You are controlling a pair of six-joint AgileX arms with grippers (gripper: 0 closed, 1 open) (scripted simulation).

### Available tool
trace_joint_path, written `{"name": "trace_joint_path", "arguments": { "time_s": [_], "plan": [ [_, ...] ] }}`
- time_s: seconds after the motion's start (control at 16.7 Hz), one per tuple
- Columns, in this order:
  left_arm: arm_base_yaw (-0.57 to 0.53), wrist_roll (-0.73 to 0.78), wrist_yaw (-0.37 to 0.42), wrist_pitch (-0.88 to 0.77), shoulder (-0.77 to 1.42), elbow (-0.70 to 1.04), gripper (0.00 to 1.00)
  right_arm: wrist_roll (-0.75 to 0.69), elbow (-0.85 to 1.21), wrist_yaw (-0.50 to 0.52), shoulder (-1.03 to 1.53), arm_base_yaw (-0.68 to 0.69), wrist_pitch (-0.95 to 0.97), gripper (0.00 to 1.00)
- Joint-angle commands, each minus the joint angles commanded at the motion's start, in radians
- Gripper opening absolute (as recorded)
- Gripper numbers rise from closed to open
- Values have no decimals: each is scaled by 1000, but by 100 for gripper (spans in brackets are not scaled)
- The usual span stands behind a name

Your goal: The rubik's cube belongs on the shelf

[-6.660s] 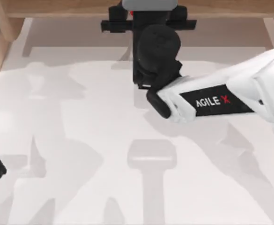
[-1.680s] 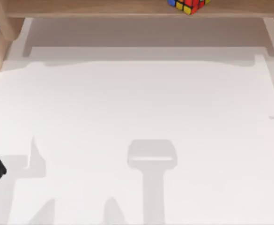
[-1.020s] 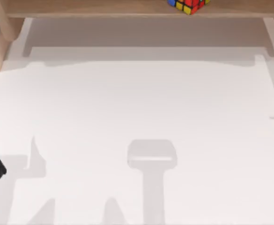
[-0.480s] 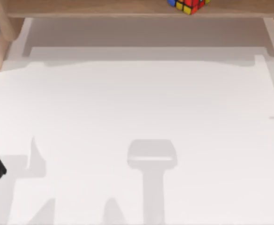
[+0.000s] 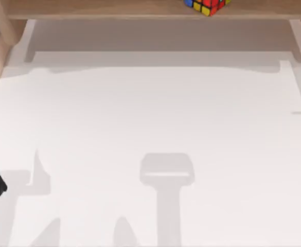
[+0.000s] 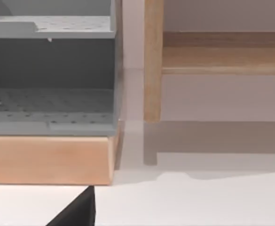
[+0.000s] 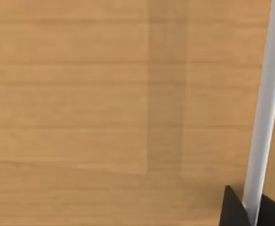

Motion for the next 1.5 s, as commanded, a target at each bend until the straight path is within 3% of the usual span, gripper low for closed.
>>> {"name": "trace_joint_path", "arguments": {
  "time_s": [0.54, 0.9, 1.5],
  "plan": [
    [0, 0, 0, 0, 0, 0, 100, 2, 91, 47, 37, 45, -63, 0],
    [0, 0, 0, 0, 0, 0, 100, -1, 294, 116, 120, 111, -176, 0],
    [0, 0, 0, 0, 0, 0, 100, -1, 427, 152, 183, 140, -256, 0]
  ]
}}
